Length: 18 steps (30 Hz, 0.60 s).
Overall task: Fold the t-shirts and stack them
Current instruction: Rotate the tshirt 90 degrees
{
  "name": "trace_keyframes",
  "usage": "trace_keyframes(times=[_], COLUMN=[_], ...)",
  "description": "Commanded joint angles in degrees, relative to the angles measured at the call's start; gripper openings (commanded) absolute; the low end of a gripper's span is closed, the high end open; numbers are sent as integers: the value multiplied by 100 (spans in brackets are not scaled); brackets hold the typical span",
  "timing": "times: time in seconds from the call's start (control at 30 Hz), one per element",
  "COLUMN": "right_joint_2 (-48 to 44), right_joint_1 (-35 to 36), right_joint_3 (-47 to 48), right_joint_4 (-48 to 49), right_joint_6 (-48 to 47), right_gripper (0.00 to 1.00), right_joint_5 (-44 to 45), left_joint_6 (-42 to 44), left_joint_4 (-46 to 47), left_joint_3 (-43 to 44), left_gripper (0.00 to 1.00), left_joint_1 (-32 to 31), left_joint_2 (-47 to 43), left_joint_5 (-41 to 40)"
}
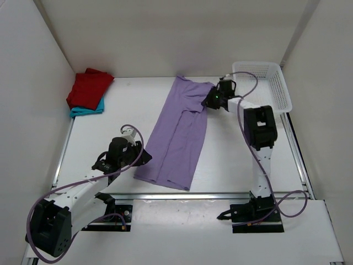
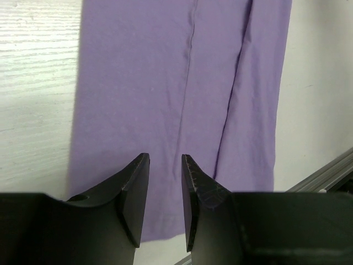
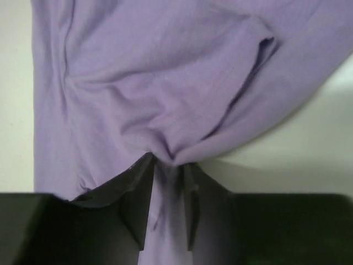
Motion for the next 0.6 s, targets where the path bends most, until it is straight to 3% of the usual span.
trace_keyframes(times=[0.0, 0.1, 0.17, 0.23, 0.3, 0.37, 0.4, 0.43, 0.5, 0.57], right_joint_2=[747, 1223, 1129, 447, -483, -1522, -2205, -2847, -3727, -4363], right_joint_1=[259, 364, 347, 382, 557, 645, 655, 655, 829, 1145], right_joint_3=[1638, 3711, 4015, 3649, 2153, 660, -368, -796, -2672, -3572], right_joint_4=[-1005, -2202, -2966, -3048, -2699, -1744, -1295, -1038, -309, 87], right_joint_6=[-434, -1162, -1426, -1638, -1841, -1737, -1614, -1500, -1104, -1033], right_gripper=[29, 55, 59, 62, 63, 63, 63, 61, 60, 56], right_joint_5=[-441, -311, -239, -257, -108, -72, -220, -248, -354, -337], left_joint_6=[75, 84, 101, 163, 189, 23, -82, -197, -259, -128], left_joint_4=[-119, -278, -418, -550, -795, -736, -613, -586, -516, -533], left_joint_3=[-32, -50, -111, -207, -313, -515, -724, -866, -981, -894], left_gripper=[41, 41, 41, 43, 49, 67, 89, 98, 99, 99], left_joint_1=[54, 28, 2, 37, 160, 309, 405, 476, 783, 960], left_joint_2=[-32, -111, -251, -348, -584, -900, -1189, -1314, -1595, -1562], left_joint_5=[-49, -111, -277, -453, -812, -998, -1086, -1069, -798, -621])
